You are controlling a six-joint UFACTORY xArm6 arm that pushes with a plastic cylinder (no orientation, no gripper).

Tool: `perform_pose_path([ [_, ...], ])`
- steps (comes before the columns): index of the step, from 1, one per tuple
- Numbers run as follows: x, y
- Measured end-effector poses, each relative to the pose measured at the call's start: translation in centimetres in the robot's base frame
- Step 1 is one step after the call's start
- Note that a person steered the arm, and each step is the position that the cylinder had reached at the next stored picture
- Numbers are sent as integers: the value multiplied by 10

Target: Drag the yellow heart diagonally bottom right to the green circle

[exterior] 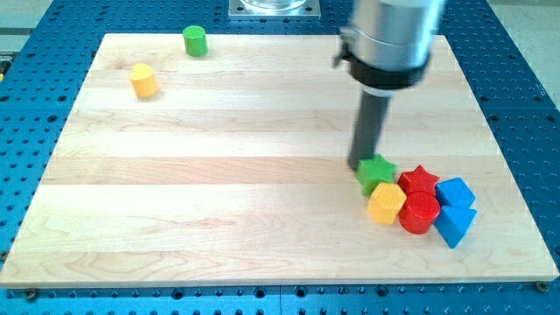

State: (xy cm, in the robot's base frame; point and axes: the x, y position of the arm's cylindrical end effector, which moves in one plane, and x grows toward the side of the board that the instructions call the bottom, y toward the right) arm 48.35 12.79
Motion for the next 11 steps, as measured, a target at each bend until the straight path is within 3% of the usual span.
perform_pose_path([
  [1, -7, -9],
  [3, -22, -160],
  [5, -91, -374],
  [6, -124, -433],
  [8, -164, -362],
  [9, -151, -239],
  [10, -137, -165],
  [11, -161, -222],
])
